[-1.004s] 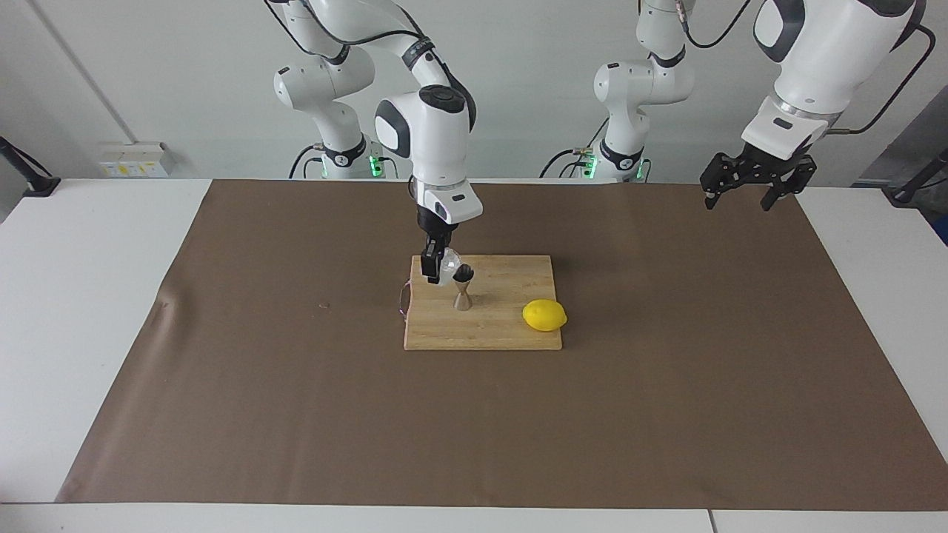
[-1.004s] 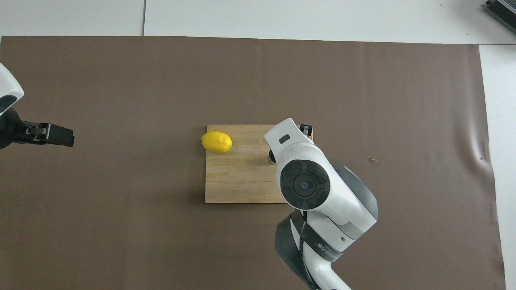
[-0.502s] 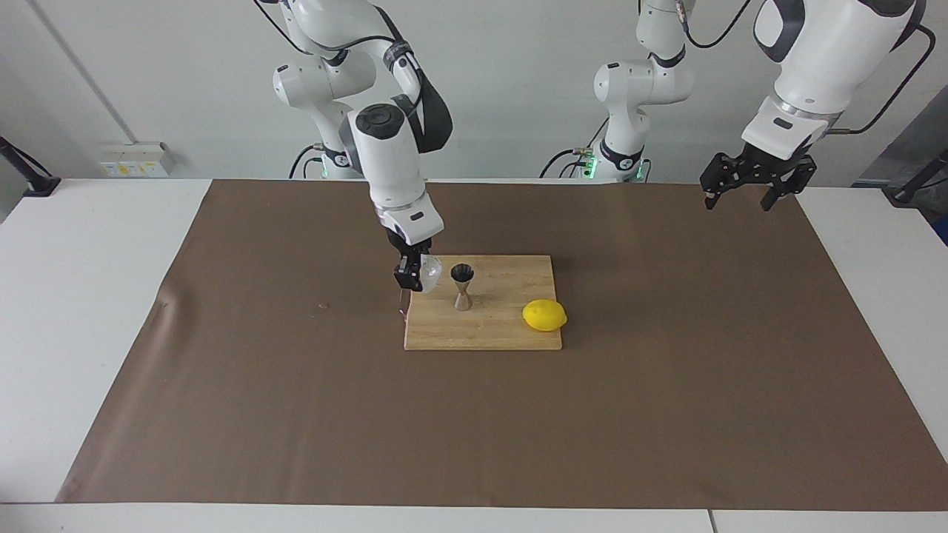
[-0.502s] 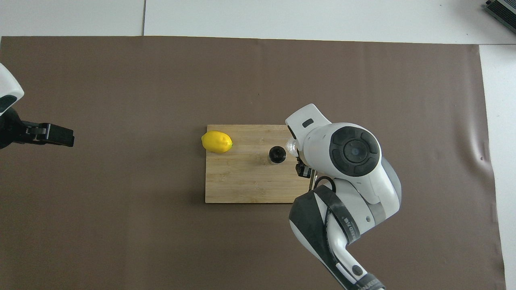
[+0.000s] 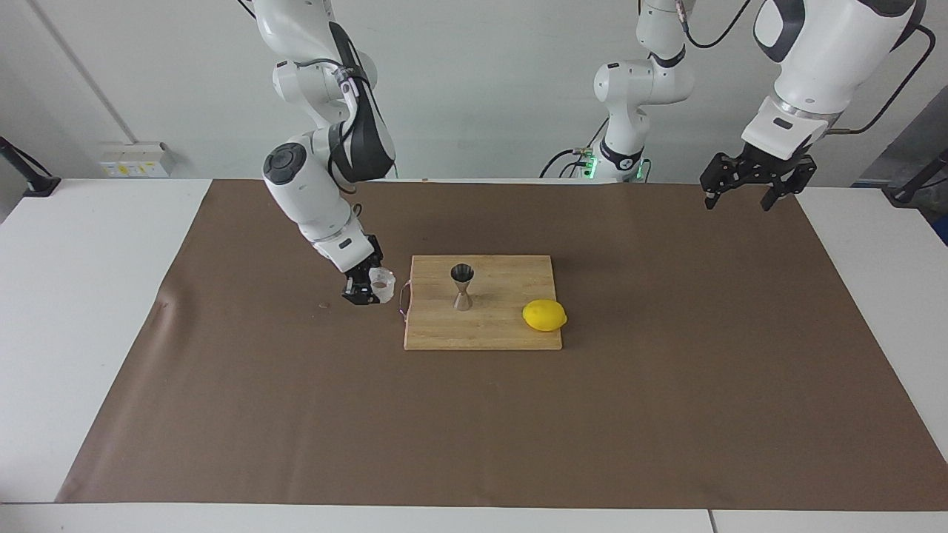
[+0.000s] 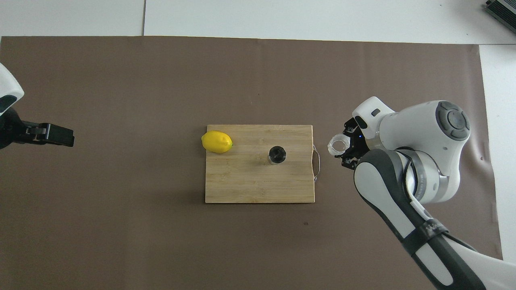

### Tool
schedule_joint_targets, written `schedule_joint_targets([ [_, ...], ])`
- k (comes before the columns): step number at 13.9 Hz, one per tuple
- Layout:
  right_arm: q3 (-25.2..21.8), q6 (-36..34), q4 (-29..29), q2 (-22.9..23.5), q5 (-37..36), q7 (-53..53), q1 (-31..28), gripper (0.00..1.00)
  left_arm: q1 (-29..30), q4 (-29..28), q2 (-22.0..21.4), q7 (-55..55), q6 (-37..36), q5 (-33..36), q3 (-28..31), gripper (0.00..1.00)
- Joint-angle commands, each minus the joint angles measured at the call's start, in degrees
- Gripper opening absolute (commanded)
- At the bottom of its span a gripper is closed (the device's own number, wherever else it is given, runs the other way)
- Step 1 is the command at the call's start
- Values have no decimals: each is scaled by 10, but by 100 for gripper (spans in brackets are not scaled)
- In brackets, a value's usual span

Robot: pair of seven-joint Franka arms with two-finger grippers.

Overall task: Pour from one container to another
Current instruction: 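Move the white cup away from the board with the right gripper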

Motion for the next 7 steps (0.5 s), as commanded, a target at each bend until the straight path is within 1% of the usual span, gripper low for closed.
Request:
schedule_joint_targets([
  [1, 7, 2, -35, -17, 39, -84, -44, 0, 6, -13, -14, 6, 1, -4, -3, 100],
  [2, 6, 6, -42, -17, 51, -111, -51, 0, 6, -13, -14, 6, 1, -4, -3, 100],
  [7, 6, 13, -74, -21, 53, -202, -117, 0, 6, -13, -14, 6, 1, -4, -3, 100],
])
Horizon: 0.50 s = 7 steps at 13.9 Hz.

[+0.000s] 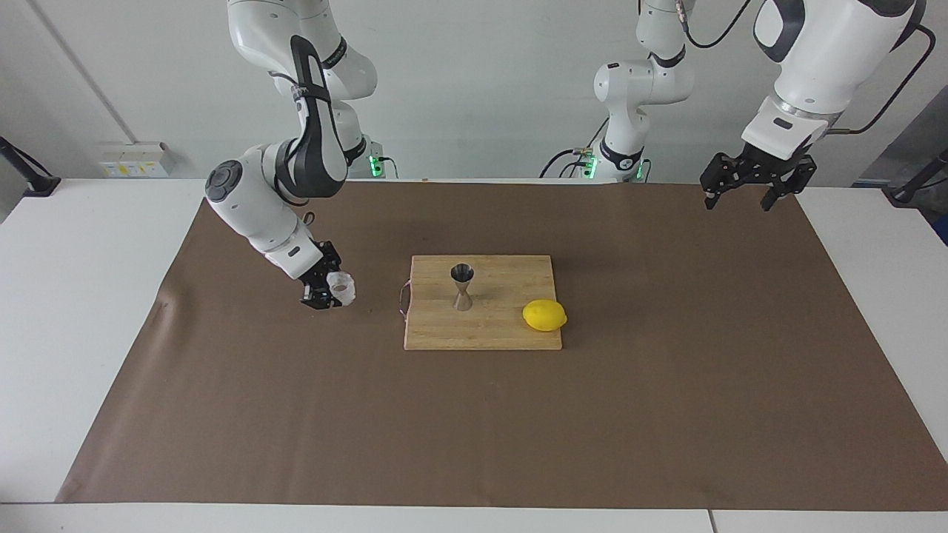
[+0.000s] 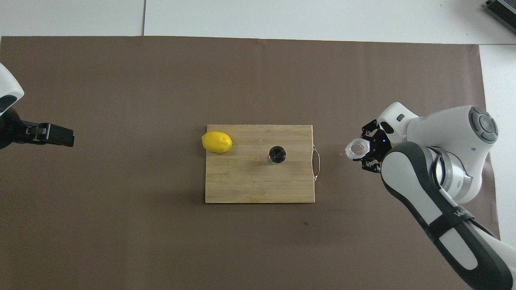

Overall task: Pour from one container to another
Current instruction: 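Move the white cup away from the board with the right gripper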

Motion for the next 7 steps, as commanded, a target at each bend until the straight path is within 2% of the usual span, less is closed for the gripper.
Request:
schedule_joint_targets([
  [1, 7, 16, -30, -18, 19, -53, -32, 0, 6, -13, -14, 6, 1, -4, -3, 100],
  [7, 7, 63, -59, 12, 86, -143, -58, 0, 6, -13, -14, 6, 1, -5, -3, 100],
])
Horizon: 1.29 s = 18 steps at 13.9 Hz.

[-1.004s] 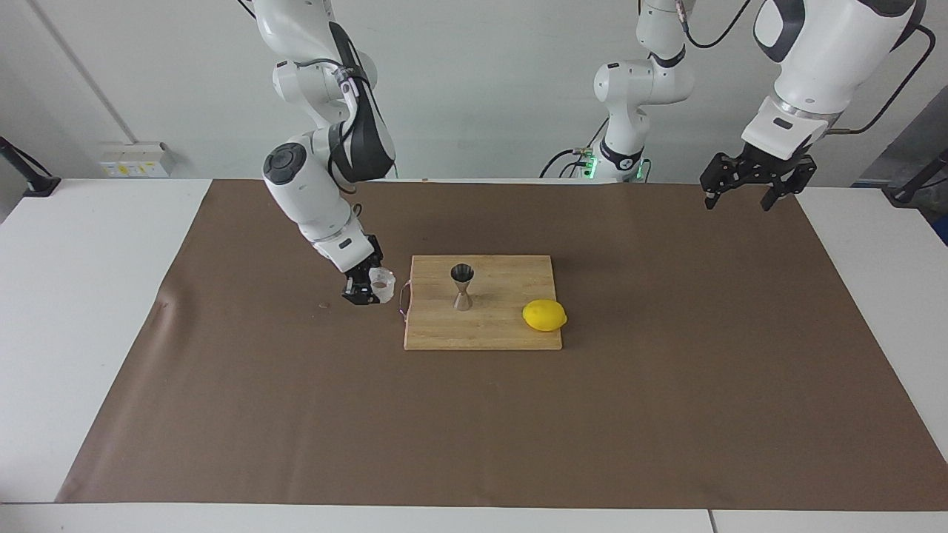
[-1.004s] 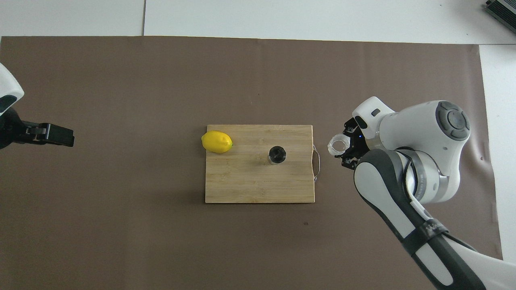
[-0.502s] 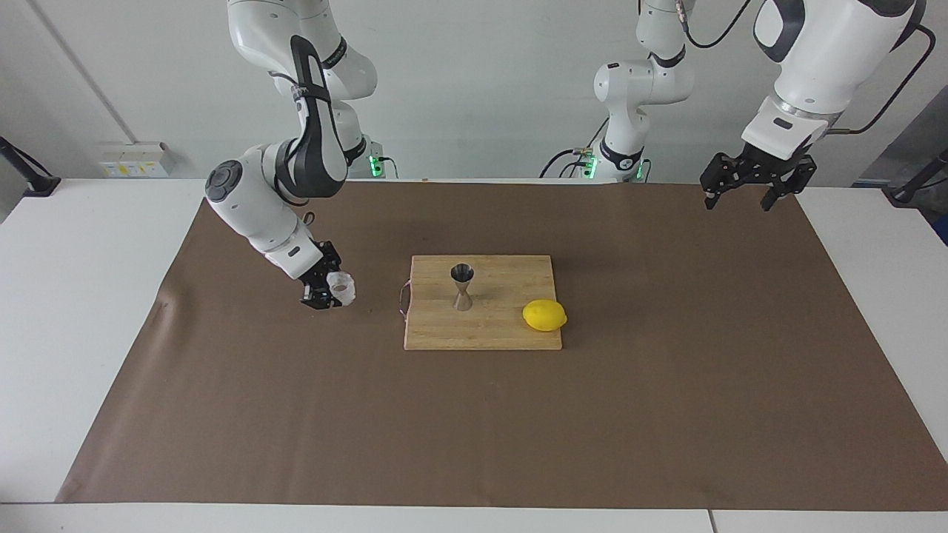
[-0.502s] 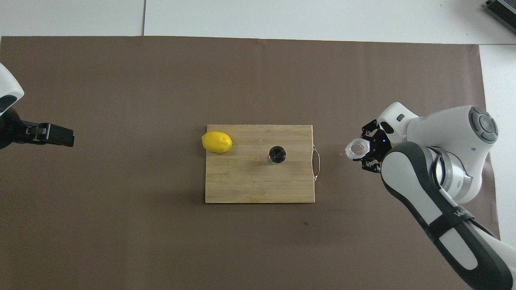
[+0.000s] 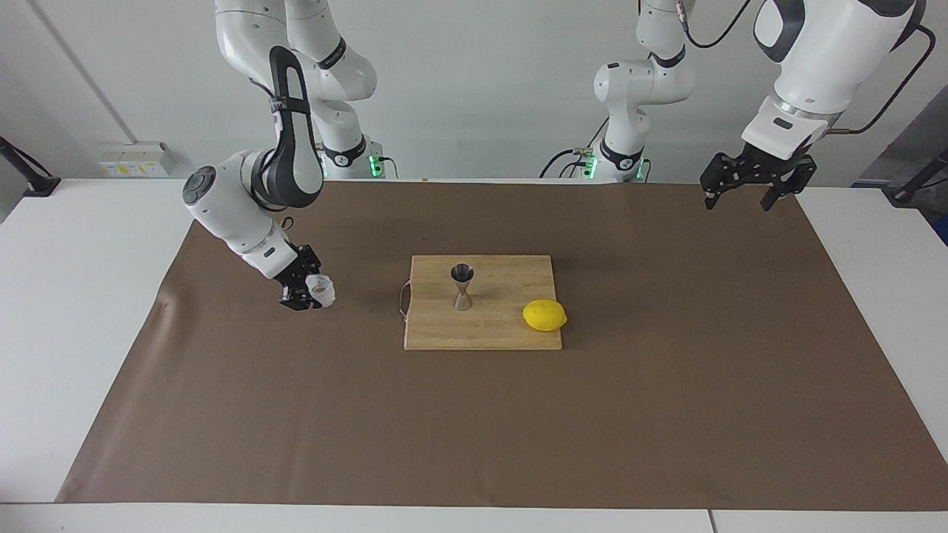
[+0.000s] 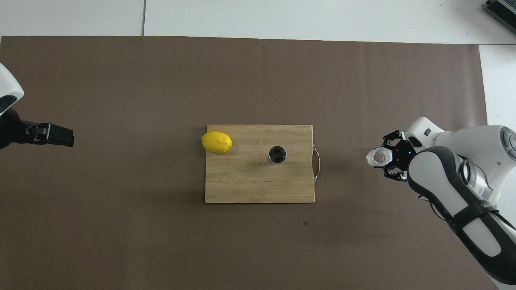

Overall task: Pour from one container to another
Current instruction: 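Lower the white cup onto the table and open the right gripper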

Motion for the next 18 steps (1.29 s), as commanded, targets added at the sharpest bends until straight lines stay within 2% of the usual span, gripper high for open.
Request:
schedule_joint_targets([
  [1, 7, 13, -10, 13, 35, -51, -21, 0, 6, -13, -14, 6, 1, -4, -3, 100],
  [7, 6, 29, -24, 12, 36, -51, -30, 0, 6, -13, -14, 6, 1, -5, -3, 100],
  [8, 7, 29, -24, 12, 36, -51, -29, 13, 6, -13, -14, 6, 1, -4, -3, 100],
  [9, 6, 28, -23, 12, 35, -51, -29, 40, 6, -13, -14, 6, 1, -4, -3, 100],
  [10, 6, 22, -19, 13, 35, -53, -33, 52, 6, -13, -14, 6, 1, -4, -3, 100],
  [11, 7, 20, -16, 13, 35, -59, -36, 85, 6, -13, -14, 6, 1, -4, -3, 100],
  [12, 7, 18, -12, 10, 35, -59, -36, 100, 6, -13, -14, 6, 1, -4, -3, 100],
  [15, 7, 13, 4, -12, 36, -54, -35, 100, 6, -13, -14, 6, 1, -4, -3, 100],
  [18, 6, -7, 28, -46, 35, 8, -33, 100, 6, -13, -14, 6, 1, -4, -3, 100],
])
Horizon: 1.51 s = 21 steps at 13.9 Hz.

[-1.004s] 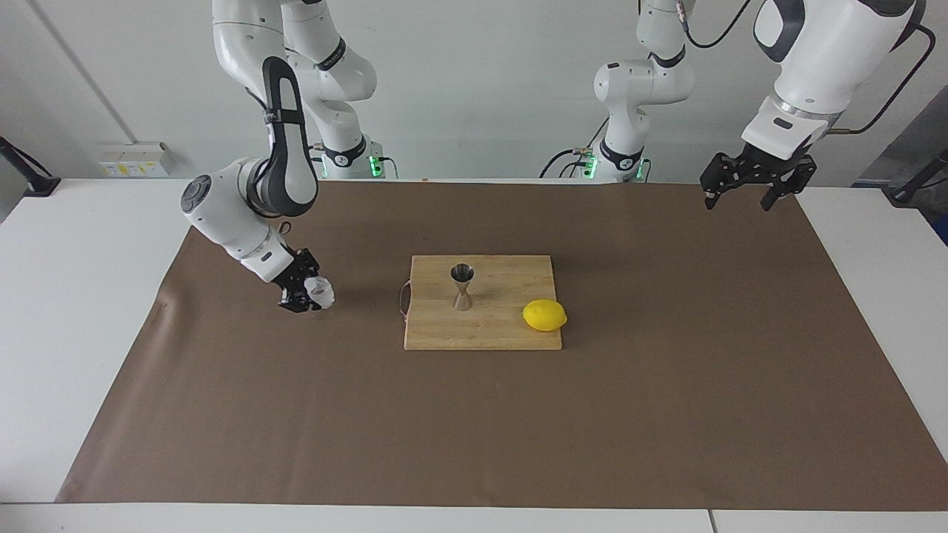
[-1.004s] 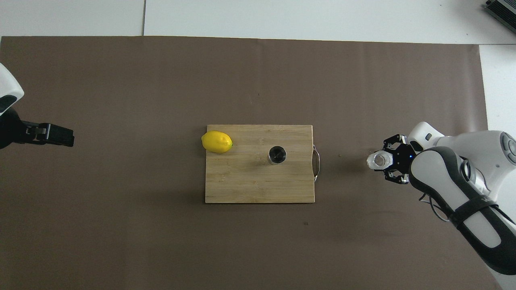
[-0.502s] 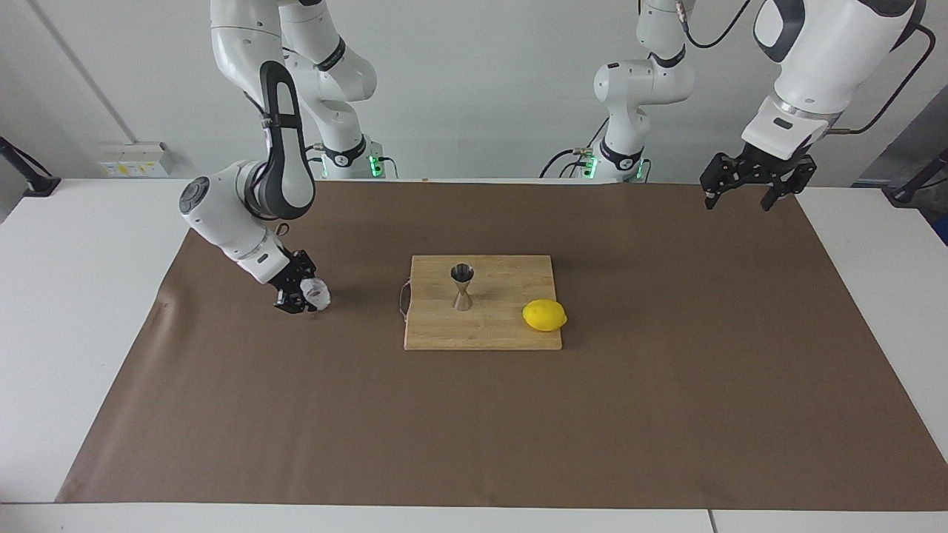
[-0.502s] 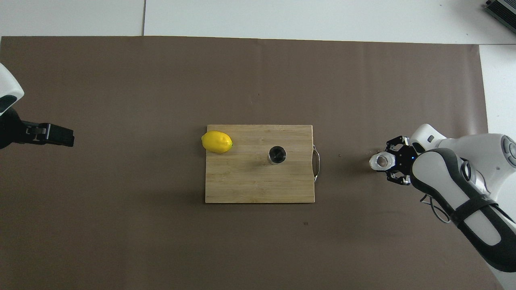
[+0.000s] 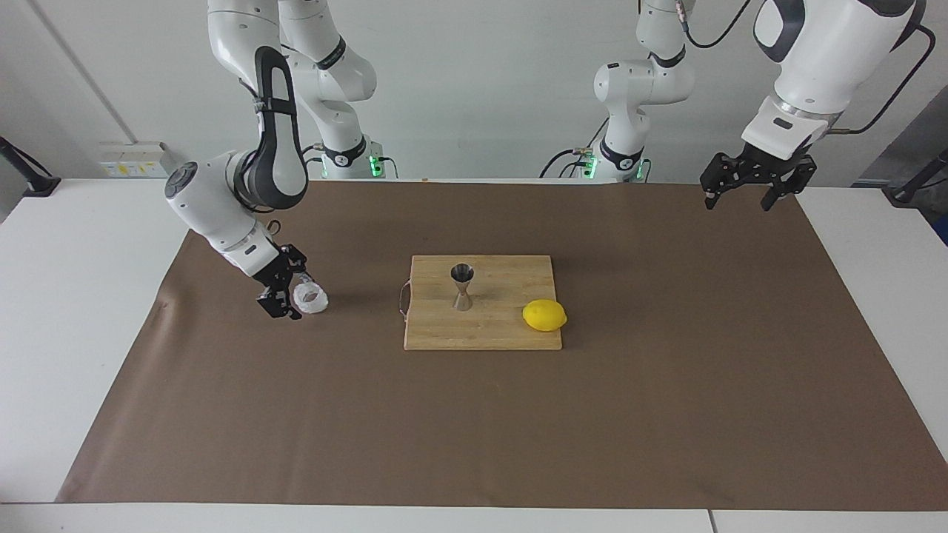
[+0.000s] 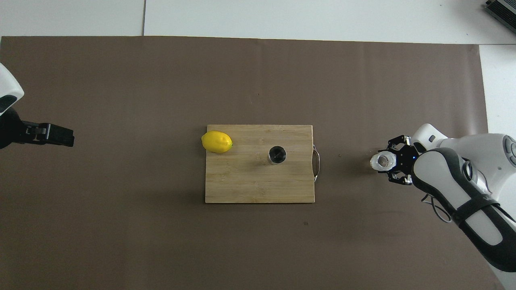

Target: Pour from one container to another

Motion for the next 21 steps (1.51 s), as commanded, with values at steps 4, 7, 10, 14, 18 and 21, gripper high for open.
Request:
schedule_joint_targets([
  [4, 6, -61, 50, -64, -75, 147, -3, 100, 6, -13, -14, 6, 1, -4, -3, 100],
  [7, 13, -121, 120, -70, -152, 331, 3, 100, 6, -13, -14, 6, 1, -4, -3, 100],
  [10, 13, -141, 168, -67, -171, 480, 29, 100, 6, -13, -14, 6, 1, -4, -3, 100],
  [14, 14, -146, 209, -67, -209, 713, 83, 100, 6, -13, -14, 6, 1, -4, -3, 100],
  [18, 14, -194, 273, -62, -272, 908, 97, 100, 6, -13, -14, 6, 1, -5, -3, 100],
  [21, 11, -261, 337, -45, -273, 1039, 80, 100, 6, -13, -14, 6, 1, -5, -3, 100],
])
